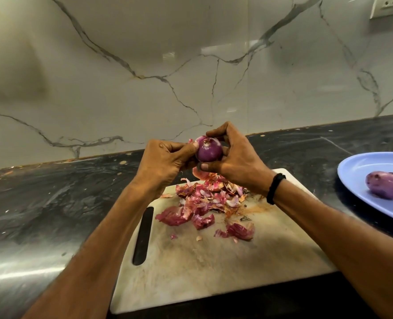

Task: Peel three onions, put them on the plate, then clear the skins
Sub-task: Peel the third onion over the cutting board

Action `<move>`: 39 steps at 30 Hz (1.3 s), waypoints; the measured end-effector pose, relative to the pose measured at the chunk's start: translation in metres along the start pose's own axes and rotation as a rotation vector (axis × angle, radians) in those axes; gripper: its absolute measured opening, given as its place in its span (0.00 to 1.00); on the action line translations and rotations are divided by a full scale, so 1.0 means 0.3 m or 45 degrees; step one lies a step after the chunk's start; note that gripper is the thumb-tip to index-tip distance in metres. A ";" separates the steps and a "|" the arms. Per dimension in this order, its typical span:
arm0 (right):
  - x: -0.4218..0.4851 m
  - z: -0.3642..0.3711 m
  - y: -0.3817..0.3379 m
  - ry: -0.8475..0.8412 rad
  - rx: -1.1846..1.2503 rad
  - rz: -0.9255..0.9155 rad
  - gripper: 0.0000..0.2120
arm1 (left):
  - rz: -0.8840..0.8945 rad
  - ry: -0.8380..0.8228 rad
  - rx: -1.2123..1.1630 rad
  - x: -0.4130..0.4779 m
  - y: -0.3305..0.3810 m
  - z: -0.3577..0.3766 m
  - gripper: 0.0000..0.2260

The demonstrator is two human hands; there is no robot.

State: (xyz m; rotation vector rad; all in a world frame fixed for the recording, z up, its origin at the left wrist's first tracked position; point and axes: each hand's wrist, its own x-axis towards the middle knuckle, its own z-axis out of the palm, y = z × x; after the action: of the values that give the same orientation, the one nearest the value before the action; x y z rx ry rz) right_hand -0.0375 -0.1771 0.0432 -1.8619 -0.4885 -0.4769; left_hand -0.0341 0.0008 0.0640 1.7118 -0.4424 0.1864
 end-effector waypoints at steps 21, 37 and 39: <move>-0.013 0.013 0.014 -0.049 -0.102 -0.026 0.30 | -0.090 0.253 0.373 -0.008 -0.024 0.020 0.09; -0.020 0.037 -0.036 0.052 1.175 0.700 0.11 | -0.441 0.134 -0.088 -0.003 0.022 -0.016 0.03; -0.014 0.031 -0.036 0.104 1.312 0.756 0.12 | -0.449 0.088 -0.067 -0.010 0.032 -0.012 0.03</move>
State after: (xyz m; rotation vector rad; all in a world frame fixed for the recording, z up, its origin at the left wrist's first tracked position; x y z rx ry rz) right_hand -0.0459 -0.1654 0.0464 -0.9001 -0.0570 0.1166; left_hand -0.0403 0.0036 0.0722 1.6963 -0.0893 -0.0224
